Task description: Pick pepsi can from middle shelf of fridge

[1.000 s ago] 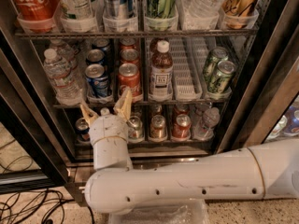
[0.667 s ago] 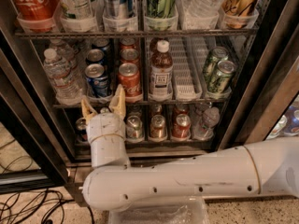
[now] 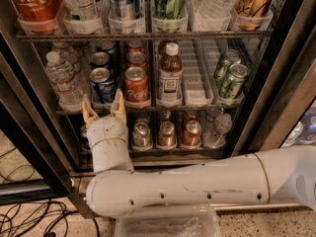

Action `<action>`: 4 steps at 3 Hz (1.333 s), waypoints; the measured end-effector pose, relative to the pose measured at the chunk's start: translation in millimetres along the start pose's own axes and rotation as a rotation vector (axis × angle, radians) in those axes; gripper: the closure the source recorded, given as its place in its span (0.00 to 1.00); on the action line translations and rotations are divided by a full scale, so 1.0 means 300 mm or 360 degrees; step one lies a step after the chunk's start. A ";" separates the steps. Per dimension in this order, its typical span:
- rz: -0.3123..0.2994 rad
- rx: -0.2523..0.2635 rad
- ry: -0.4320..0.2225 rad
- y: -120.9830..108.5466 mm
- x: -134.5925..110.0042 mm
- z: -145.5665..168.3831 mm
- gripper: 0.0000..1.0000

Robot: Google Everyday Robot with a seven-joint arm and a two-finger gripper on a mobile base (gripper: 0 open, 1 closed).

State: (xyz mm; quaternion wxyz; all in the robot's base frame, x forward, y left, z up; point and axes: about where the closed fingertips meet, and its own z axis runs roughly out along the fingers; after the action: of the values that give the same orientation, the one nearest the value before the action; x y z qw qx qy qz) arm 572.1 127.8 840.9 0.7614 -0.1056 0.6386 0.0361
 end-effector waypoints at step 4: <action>-0.0032 0.0002 0.0019 -0.002 0.024 0.073 0.32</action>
Offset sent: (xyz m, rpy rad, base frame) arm 0.0133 0.0089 -0.0025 0.0307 0.0199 0.0156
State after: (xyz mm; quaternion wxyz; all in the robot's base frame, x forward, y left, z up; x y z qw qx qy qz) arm 594.7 131.3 837.3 0.7580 -0.1118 0.6420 0.0274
